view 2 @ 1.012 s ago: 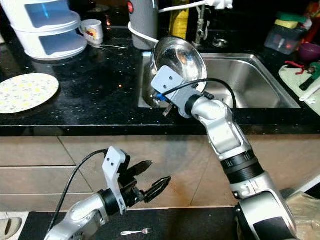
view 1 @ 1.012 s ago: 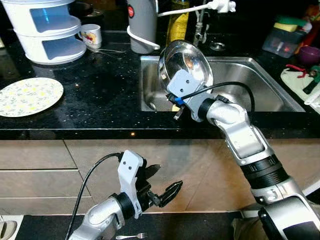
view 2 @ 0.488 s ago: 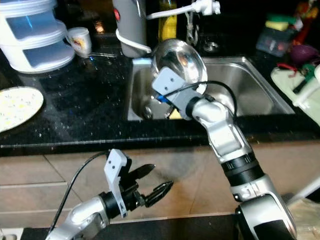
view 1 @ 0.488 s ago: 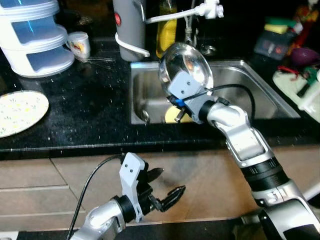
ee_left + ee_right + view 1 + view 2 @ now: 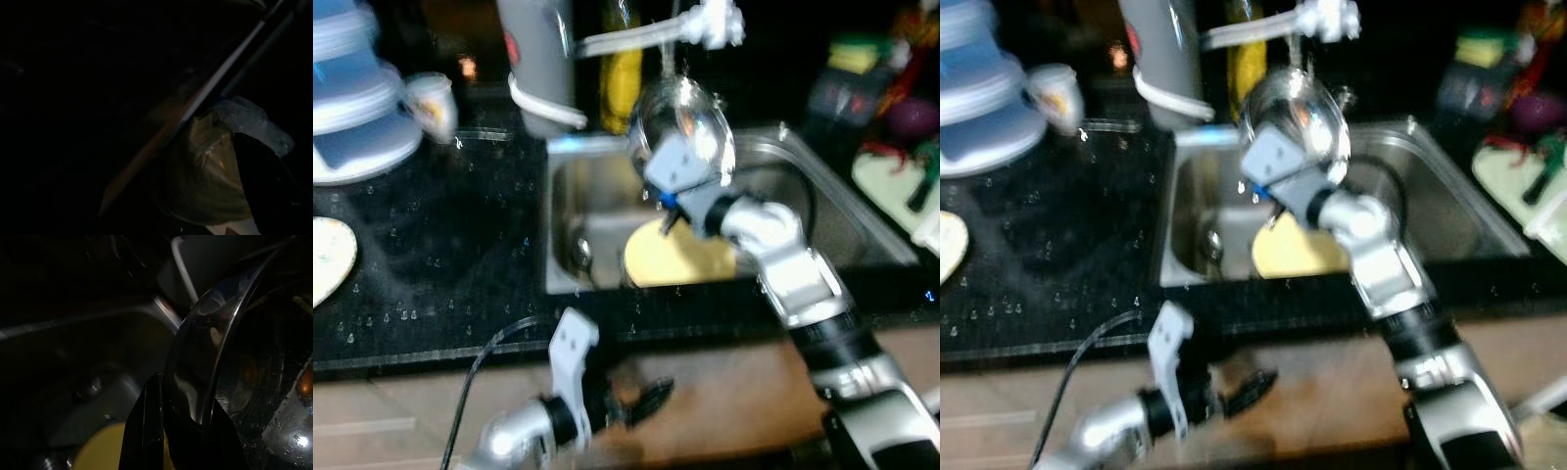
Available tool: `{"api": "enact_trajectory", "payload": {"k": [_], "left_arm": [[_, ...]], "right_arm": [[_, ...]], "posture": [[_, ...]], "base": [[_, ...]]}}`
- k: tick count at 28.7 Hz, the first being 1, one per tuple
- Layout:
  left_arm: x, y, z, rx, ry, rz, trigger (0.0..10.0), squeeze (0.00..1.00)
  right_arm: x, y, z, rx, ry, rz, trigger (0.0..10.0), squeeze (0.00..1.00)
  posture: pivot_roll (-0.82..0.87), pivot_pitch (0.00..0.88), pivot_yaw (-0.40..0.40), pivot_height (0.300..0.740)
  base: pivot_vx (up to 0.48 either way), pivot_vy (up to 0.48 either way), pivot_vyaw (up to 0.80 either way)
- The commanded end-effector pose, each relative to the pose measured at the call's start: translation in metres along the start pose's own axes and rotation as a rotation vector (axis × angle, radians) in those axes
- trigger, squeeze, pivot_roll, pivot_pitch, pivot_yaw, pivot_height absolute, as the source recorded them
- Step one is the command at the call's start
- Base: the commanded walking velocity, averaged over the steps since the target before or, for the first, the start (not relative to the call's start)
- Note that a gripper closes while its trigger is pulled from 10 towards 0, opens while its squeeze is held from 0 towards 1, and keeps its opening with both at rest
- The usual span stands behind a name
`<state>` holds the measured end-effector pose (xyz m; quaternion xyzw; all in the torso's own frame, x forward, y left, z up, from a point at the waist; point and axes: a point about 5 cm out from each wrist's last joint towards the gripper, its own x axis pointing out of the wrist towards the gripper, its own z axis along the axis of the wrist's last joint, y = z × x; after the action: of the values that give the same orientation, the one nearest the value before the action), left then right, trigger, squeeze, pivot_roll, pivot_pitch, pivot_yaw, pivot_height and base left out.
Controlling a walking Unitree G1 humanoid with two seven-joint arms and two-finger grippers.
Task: Kitchen organization
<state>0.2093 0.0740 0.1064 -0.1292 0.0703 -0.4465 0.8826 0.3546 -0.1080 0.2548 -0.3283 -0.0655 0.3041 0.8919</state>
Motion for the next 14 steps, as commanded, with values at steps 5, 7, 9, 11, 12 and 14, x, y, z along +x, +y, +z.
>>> {"api": "enact_trajectory", "payload": {"k": [5, 7, 9, 11, 12, 14], "left_arm": [[-0.001, 0.003, 0.011, 0.035, -0.051, 0.014, 10.0, 0.00], [-0.001, 0.003, 0.011, 0.035, -0.051, 0.013, 10.0, 0.00], [0.000, 0.001, 0.010, 0.035, -0.048, 0.002, 10.0, 0.00], [0.000, 0.000, 0.010, 0.035, -0.045, -0.008, 10.0, 0.00], [0.000, -0.001, 0.010, 0.035, -0.043, -0.016, 10.0, 0.00], [0.001, -0.006, 0.010, 0.043, -0.034, -0.046, 10.0, 0.00]], "right_arm": [[0.001, 0.000, 0.006, -0.021, -0.025, 0.005, 10.0, 0.00], [0.003, -0.003, 0.004, -0.035, -0.016, 0.000, 10.0, 0.00], [0.008, -0.009, 0.004, -0.074, 0.004, -0.002, 10.0, 0.00], [0.011, -0.010, 0.003, -0.094, 0.022, 0.012, 10.0, 0.00], [0.012, -0.011, 0.003, -0.107, 0.034, 0.023, 10.0, 0.00], [0.020, -0.008, 0.000, -0.152, 0.083, 0.087, 10.0, 0.00]], "posture": [[0.07, 0.000, -0.065, 0.740], [0.07, 0.000, -0.065, 0.740], [0.07, 0.000, -0.069, 0.740], [0.07, 0.000, -0.072, 0.740], [0.07, 0.000, -0.073, 0.740], [0.08, 0.000, -0.084, 0.740]], "base": [[0.000, 0.000, 0.00], [0.000, 0.000, 0.00], [0.000, 0.000, 0.00], [0.000, 0.000, 0.00], [0.000, 0.000, 0.00], [0.000, 0.000, 0.00]]}}
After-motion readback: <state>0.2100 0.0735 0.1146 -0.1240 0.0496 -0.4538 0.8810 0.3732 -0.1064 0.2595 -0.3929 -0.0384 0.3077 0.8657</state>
